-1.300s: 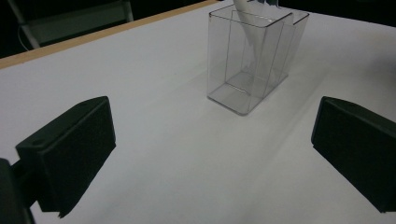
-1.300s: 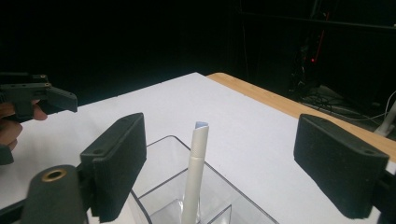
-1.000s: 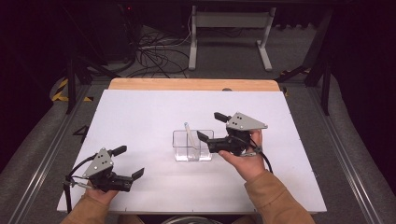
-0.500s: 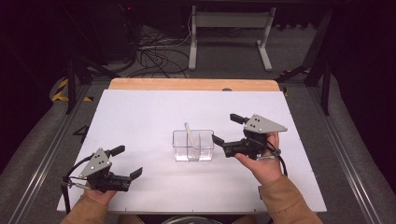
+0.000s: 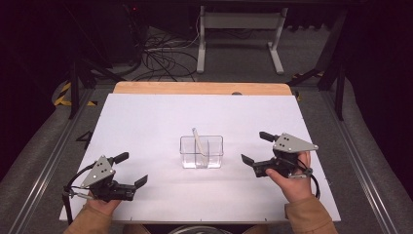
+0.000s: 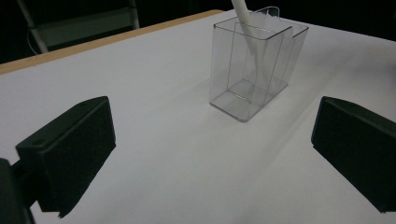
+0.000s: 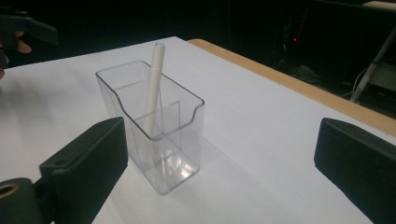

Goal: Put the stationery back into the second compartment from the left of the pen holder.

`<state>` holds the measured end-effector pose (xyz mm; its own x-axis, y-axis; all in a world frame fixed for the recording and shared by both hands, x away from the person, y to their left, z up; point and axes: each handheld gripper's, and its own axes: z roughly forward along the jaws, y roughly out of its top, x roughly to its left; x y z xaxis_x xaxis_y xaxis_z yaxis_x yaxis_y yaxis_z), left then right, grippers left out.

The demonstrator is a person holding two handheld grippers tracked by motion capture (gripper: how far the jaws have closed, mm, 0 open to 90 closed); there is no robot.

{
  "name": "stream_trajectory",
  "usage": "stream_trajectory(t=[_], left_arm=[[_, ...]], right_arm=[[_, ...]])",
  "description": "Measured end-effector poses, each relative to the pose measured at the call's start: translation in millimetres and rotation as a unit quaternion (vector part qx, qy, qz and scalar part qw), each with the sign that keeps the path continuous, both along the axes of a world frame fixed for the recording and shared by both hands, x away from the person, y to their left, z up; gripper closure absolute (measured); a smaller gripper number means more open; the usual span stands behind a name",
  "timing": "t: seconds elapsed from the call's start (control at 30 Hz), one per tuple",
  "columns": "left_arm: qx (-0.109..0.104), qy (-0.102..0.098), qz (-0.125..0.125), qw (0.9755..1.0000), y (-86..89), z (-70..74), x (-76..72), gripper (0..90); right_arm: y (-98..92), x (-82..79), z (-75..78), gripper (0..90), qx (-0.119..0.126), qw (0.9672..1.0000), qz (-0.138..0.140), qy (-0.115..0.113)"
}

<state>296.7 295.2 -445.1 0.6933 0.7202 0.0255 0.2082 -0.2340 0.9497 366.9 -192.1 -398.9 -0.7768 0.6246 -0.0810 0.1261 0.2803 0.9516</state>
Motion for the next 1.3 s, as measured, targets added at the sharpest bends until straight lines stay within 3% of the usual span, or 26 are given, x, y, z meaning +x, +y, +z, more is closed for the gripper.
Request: stream_trajectory(t=[0.33,0.67,0.9,1.07,1.3], left_arm=[[-0.001,-0.004,0.001,1.0,0.7,0.6,-1.6,0.5],[0.001,-0.006,0.001,1.0,-0.8,0.8,-3.3,0.5],[0.002,-0.006,-0.001,1.0,-0.5,0.7,-6.0,0.5],[0.004,-0.009,-0.001,1.0,1.0,0.2,-8.3,0.5],[0.012,-0.014,0.004,0.9998,1.8,-1.4,-8.4,0.5]], right_arm=[[-22.8,-8.0,-26.8,4.3,0.016,0.9996,-0.018,0.014],[-39.1,-15.3,-53.9,4.7,-0.007,0.9992,-0.036,0.013],[-45.6,-22.7,-69.9,6.1,-0.016,0.9975,-0.051,0.047],[-47.4,-26.8,-80.2,6.8,-0.028,0.9946,-0.054,0.084],[-44.4,-25.7,-81.9,6.9,-0.039,0.9937,-0.055,0.09]])
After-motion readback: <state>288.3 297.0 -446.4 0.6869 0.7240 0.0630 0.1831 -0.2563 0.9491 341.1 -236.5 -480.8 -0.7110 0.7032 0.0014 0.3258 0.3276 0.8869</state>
